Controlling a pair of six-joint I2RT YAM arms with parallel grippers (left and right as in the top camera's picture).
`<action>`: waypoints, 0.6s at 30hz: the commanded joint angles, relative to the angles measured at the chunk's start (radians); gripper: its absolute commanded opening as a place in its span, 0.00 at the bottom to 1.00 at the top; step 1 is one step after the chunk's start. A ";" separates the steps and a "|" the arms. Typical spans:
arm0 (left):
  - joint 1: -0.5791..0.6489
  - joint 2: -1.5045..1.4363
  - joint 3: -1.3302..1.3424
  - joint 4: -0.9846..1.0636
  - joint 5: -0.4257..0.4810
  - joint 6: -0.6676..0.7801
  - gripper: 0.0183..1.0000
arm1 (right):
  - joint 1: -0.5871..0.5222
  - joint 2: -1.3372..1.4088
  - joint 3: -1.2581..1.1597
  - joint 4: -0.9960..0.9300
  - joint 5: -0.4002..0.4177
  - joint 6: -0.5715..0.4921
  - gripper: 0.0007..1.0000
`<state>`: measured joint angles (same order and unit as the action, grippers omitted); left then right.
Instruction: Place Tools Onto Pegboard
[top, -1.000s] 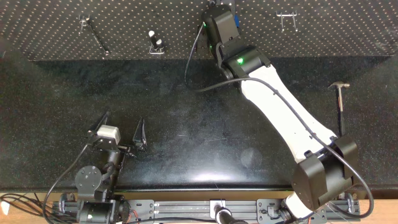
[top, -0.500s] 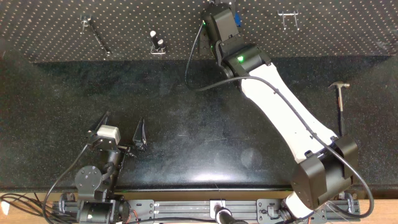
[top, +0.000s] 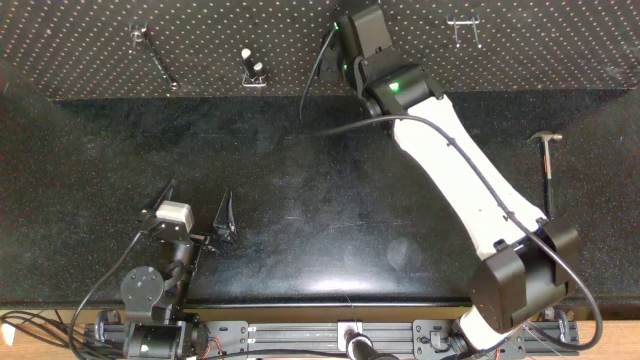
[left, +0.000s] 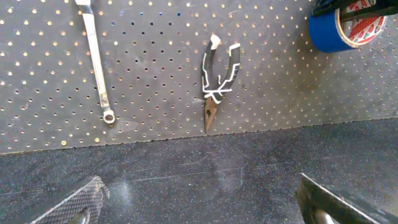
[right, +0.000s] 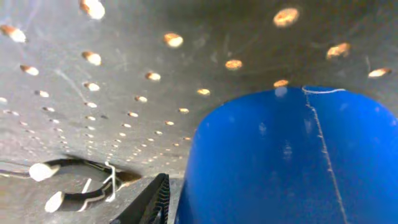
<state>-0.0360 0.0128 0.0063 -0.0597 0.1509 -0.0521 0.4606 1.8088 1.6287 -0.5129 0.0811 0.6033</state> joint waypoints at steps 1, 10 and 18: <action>0.003 -0.010 -0.001 -0.005 0.021 0.012 1.00 | -0.043 0.030 0.014 -0.082 -0.024 0.131 0.33; 0.003 -0.010 -0.001 -0.005 0.021 0.012 1.00 | -0.074 0.048 0.032 -0.093 -0.075 0.163 0.33; 0.003 -0.010 -0.001 -0.005 0.021 0.012 1.00 | -0.074 0.051 0.034 -0.109 -0.074 0.163 0.32</action>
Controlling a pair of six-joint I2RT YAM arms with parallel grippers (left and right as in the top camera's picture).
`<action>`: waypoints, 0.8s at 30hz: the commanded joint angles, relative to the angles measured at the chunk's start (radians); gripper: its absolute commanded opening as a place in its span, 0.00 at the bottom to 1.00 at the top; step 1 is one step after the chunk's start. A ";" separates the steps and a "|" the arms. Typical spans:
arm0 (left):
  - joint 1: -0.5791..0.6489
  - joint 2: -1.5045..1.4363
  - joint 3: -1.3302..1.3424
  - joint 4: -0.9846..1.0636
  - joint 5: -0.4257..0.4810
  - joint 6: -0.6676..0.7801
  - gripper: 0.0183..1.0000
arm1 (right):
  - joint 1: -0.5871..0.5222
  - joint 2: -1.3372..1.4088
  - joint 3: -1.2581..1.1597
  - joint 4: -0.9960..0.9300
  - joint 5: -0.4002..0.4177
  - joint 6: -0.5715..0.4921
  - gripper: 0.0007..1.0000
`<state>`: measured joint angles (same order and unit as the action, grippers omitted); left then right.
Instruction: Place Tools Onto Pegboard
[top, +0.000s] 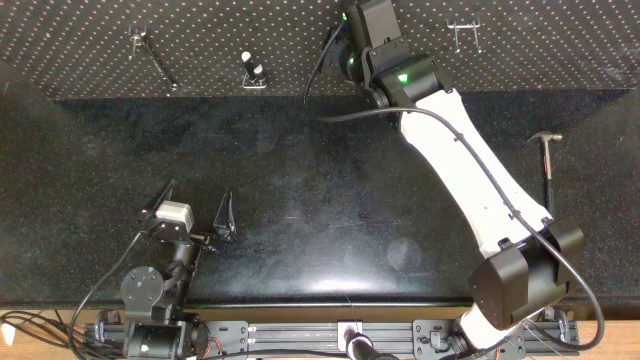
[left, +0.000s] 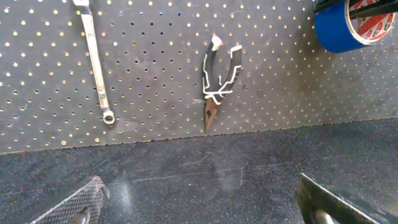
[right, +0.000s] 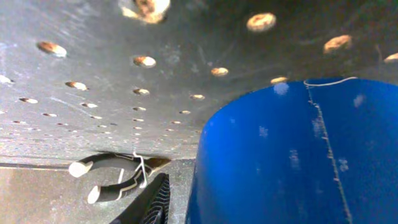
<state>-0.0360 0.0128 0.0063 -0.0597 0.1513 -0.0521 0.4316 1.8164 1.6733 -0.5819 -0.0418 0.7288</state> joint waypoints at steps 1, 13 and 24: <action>0.003 -0.010 -0.001 -0.005 0.021 0.012 1.00 | -0.045 0.043 -0.011 -0.040 0.049 0.037 0.33; 0.003 -0.010 -0.001 -0.005 0.021 0.012 1.00 | -0.042 0.054 -0.011 0.001 0.196 -0.103 0.32; 0.003 -0.010 -0.001 -0.005 0.021 0.012 1.00 | -0.043 0.055 -0.011 0.003 0.196 -0.103 0.32</action>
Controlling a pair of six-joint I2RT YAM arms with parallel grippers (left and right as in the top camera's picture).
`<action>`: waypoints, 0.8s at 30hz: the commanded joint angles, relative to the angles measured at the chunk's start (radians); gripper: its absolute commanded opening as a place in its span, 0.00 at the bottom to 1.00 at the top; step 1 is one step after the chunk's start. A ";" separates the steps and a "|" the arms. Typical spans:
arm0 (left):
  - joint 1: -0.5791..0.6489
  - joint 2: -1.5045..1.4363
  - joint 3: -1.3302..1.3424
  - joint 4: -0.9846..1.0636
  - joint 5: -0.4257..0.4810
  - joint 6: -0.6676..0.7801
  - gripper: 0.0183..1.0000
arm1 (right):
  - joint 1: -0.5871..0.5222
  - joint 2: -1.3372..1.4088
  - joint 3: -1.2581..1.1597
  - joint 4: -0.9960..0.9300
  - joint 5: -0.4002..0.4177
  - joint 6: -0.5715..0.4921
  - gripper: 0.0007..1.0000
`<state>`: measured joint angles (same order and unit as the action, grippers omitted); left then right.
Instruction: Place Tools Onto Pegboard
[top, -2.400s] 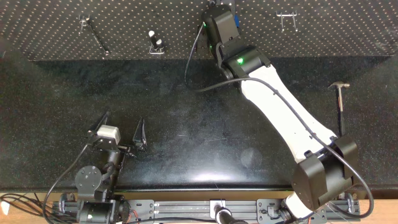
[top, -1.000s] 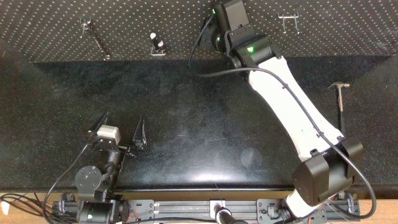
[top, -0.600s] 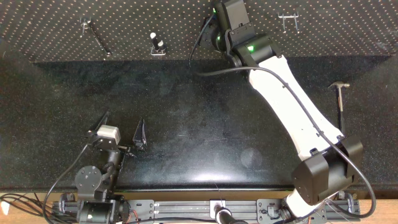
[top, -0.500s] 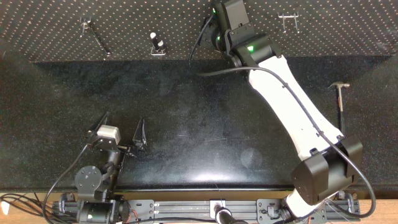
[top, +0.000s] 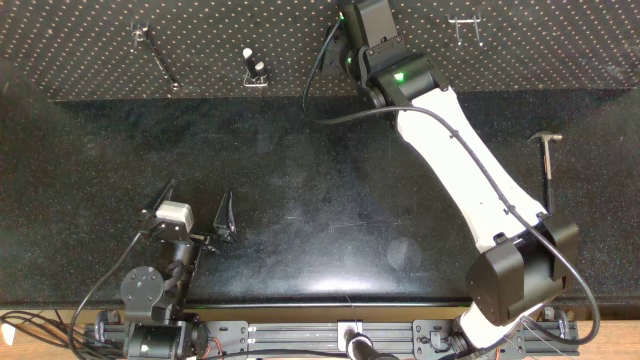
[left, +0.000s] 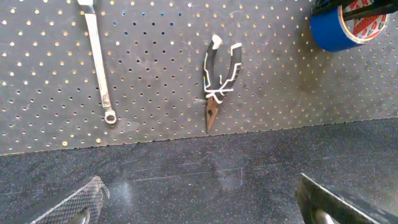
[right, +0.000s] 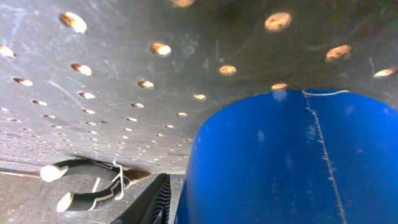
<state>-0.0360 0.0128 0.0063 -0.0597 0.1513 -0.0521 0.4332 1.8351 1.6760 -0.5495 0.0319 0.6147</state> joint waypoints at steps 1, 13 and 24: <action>0.003 -0.010 -0.001 -0.005 0.021 0.012 1.00 | -0.045 0.036 -0.013 -0.030 0.122 0.011 0.32; 0.003 -0.010 -0.001 -0.005 0.021 0.012 1.00 | -0.045 0.036 -0.013 -0.032 0.126 0.011 0.32; 0.003 -0.010 -0.001 -0.005 0.021 0.012 1.00 | -0.044 0.121 -0.013 0.109 0.185 -0.034 0.32</action>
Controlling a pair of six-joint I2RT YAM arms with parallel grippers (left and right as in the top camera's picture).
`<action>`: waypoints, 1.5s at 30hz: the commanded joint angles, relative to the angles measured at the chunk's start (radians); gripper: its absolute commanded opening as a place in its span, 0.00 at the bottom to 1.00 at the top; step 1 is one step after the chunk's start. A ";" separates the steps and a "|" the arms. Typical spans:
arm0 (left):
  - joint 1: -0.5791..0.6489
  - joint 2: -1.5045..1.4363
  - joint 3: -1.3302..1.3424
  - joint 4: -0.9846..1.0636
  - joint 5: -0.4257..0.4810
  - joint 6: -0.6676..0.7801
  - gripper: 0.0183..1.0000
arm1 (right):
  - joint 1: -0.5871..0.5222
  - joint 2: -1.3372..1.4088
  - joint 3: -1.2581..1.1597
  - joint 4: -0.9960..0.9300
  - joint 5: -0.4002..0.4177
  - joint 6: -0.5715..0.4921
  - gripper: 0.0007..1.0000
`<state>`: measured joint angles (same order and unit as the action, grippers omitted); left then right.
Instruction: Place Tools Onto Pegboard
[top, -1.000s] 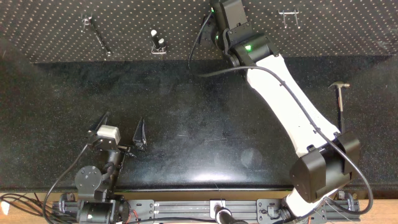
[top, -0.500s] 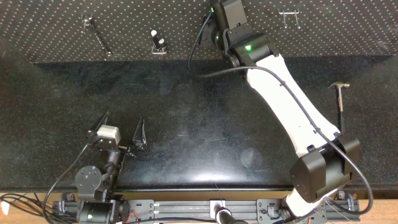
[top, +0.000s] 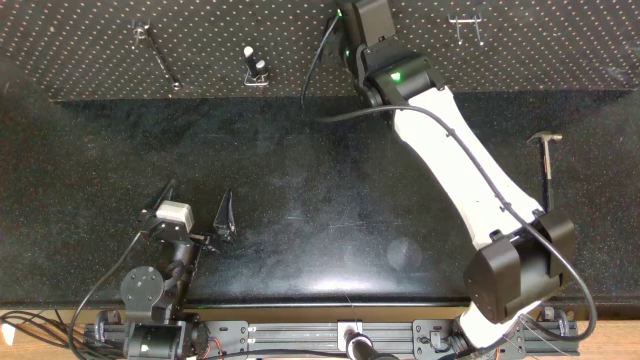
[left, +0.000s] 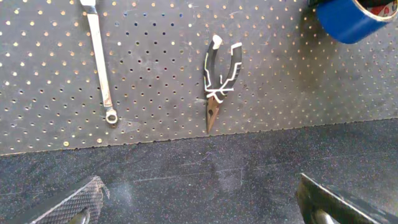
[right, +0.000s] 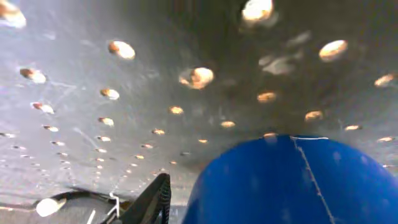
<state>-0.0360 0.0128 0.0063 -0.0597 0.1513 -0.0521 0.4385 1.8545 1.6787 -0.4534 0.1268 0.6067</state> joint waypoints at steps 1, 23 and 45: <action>0.003 -0.010 -0.001 -0.005 0.021 0.012 1.00 | -0.049 0.102 -0.016 0.010 0.090 -0.026 0.32; 0.003 -0.010 -0.001 -0.005 0.021 0.012 1.00 | -0.035 0.097 0.056 -0.202 0.090 -0.025 0.32; 0.003 -0.010 -0.001 -0.005 0.021 0.012 1.00 | -0.034 0.097 0.155 -0.362 -0.042 -0.013 0.32</action>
<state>-0.0360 0.0128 0.0063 -0.0597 0.1513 -0.0521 0.4446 1.9068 1.8313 -0.7715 0.0643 0.5629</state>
